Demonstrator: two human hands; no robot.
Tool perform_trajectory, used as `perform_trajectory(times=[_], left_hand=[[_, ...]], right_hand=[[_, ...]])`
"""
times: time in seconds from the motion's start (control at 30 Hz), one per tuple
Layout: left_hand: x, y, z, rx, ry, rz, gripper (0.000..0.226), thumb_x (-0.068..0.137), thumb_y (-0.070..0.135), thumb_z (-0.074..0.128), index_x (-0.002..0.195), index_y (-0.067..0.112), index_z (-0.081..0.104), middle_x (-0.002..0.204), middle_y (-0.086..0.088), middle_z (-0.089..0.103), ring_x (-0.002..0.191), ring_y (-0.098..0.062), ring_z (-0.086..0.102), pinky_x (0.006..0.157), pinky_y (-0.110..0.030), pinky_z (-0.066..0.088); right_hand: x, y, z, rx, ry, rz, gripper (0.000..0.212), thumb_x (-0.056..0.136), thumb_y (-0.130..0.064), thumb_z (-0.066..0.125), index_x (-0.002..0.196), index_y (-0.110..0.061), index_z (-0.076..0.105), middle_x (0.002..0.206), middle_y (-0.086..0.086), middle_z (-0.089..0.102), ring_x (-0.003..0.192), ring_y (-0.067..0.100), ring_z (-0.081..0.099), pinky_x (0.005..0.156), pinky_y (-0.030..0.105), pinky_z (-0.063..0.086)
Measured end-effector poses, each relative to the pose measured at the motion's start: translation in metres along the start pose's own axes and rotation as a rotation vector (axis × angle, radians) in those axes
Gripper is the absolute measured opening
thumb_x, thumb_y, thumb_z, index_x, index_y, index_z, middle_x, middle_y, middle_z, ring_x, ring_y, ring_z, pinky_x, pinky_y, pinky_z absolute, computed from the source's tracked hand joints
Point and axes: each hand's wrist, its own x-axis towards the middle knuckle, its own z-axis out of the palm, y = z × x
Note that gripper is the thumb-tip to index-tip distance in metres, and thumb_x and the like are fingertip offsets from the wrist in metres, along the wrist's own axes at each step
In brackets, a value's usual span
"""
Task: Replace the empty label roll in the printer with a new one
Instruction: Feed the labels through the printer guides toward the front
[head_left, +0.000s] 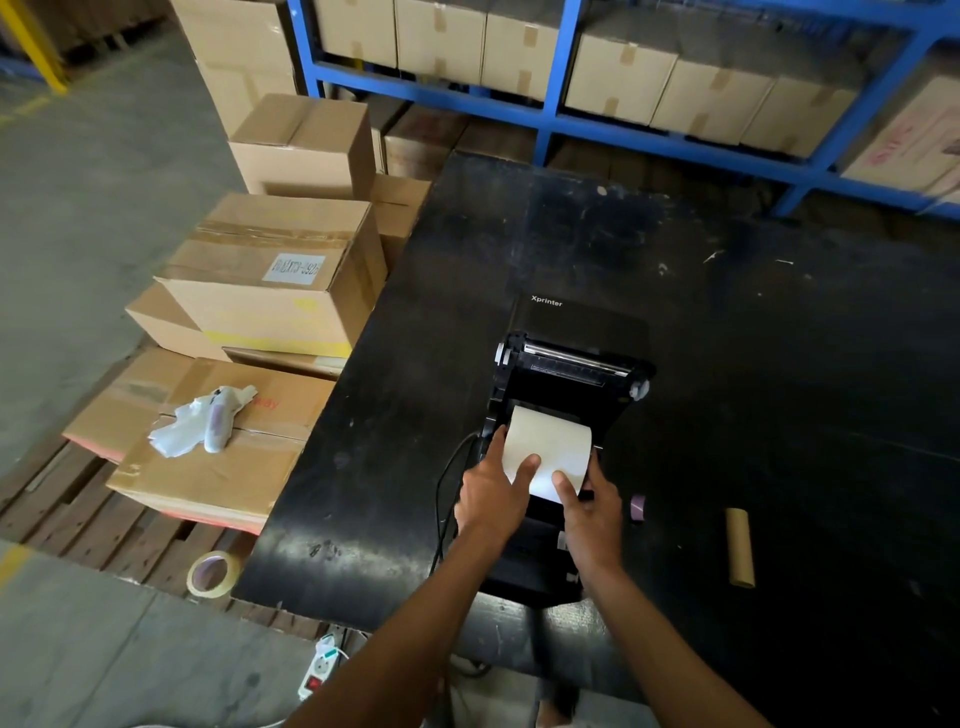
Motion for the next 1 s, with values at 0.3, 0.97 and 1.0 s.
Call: perform_trajectory(times=[0.3, 0.97, 1.0], left_hand=[[0.02, -0.014, -0.028, -0.146, -0.23, 0.019, 0.058, 0.095, 0.035, 0.061, 0.149, 0.036, 0.04, 0.1, -0.002, 0.066, 0.089, -0.016, 0.062, 0.084, -0.035, 0.054], [0.039, -0.017, -0.051, -0.033, -0.3, 0.097, 0.062, 0.088, -0.004, 0.039, 0.139, 0.028, 0.056, 0.079, -0.002, 0.059, 0.069, -0.021, 0.058, 0.058, -0.031, 0.056], [0.036, -0.015, -0.049, -0.035, -0.294, 0.107, 0.06, 0.09, -0.001, 0.04, 0.141, 0.028, 0.054, 0.084, -0.002, 0.062, 0.072, -0.022, 0.06, 0.064, -0.034, 0.057]], right_hand=[[0.002, -0.003, 0.0, 0.017, -0.021, 0.014, 0.041, 0.092, -0.025, 0.067, 0.133, -0.027, 0.059, 0.112, -0.001, 0.069, 0.106, 0.014, 0.064, 0.093, 0.035, 0.052], [-0.002, 0.001, -0.005, -0.016, 0.006, 0.058, 0.029, 0.087, -0.023, 0.072, 0.116, -0.028, 0.069, 0.103, 0.01, 0.069, 0.093, 0.024, 0.067, 0.087, 0.045, 0.057], [-0.002, 0.002, -0.006, -0.03, 0.007, 0.056, 0.028, 0.087, -0.024, 0.072, 0.115, -0.027, 0.069, 0.102, 0.01, 0.068, 0.092, 0.025, 0.067, 0.086, 0.045, 0.057]])
